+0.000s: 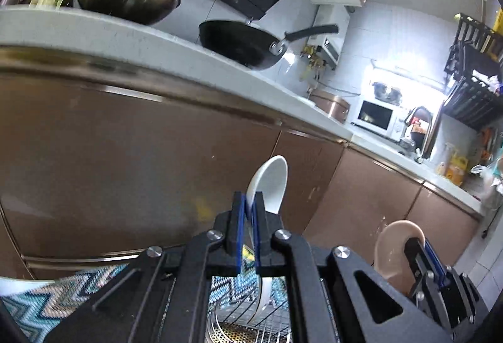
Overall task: Organize utensils
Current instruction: 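Lift both spoons and carry them over the clear utensil holder, then drop the spoons into the holder and open both grippers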
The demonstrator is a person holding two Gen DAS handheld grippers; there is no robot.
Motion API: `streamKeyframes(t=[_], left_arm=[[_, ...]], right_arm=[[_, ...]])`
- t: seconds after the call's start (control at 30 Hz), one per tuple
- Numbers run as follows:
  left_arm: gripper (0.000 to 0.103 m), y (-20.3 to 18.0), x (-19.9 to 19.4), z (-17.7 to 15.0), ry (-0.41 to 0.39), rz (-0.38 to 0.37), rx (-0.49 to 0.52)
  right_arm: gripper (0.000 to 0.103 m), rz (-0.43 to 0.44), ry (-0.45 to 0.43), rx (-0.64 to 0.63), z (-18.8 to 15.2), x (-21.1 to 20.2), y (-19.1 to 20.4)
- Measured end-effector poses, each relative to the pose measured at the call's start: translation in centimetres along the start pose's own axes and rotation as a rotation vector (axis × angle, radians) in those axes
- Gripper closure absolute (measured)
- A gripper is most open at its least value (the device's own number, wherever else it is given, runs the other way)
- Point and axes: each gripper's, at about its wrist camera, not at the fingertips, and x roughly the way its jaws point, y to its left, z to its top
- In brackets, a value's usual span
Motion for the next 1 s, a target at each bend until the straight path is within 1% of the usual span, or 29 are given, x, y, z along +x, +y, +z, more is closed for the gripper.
streamKeyframes(t=[0.13,0.27,0.33,0.37,0.4,0.43,0.5,0.6,0.67,0.73,0.87,1.0], left_arm=[[0.099,0.1,0.9,-2.5,-0.005,0.049,0.016],[0.098,0.3,1.3,-4.5,0.023,0.064,0.026],[0.096,0.5,1.2,-5.2,0.043,0.064,0.024],[0.095,0.6,1.2,-5.4,0.05,0.065,0.023],[0.093,0.6,1.1,-5.6,0.054,0.062,0.026],[0.084,0.6,1.0,-5.6,0.057,0.06,0.036],[0.075,0.5,0.4,-5.8,0.073,0.044,0.061],[0.072,0.8,-1.2,-5.2,0.08,0.036,0.073],[0.071,1.2,-2.3,-4.5,0.083,0.035,0.064],[0.069,1.9,-4.0,-3.3,0.068,0.04,0.056],[0.069,2.6,-7.7,-1.1,0.042,0.052,0.089],[0.068,3.0,-11.9,1.6,0.057,0.047,0.142]], right_arm=[[0.096,0.003,0.04,-0.041,-2.6,0.5,1.0],[0.095,0.018,0.082,-0.044,-4.3,0.3,1.4],[0.094,0.021,0.096,-0.054,-4.8,-0.1,1.6],[0.091,0.025,0.104,-0.055,-5.0,-0.3,1.7],[0.086,0.024,0.109,-0.058,-5.1,-0.4,1.8],[0.078,0.025,0.115,-0.061,-5.1,-0.6,1.9],[0.07,0.026,0.12,-0.056,-4.8,-1.2,1.9],[0.067,0.04,0.142,-0.048,-4.0,-2.0,1.8],[0.067,0.044,0.151,-0.039,-3.5,-2.9,1.7],[0.066,0.043,0.154,-0.025,-3.0,-4.0,1.3],[0.065,0.041,0.149,0.011,-1.2,-7.2,0.3],[0.064,0.033,0.14,0.033,0.9,-11.1,-0.8]])
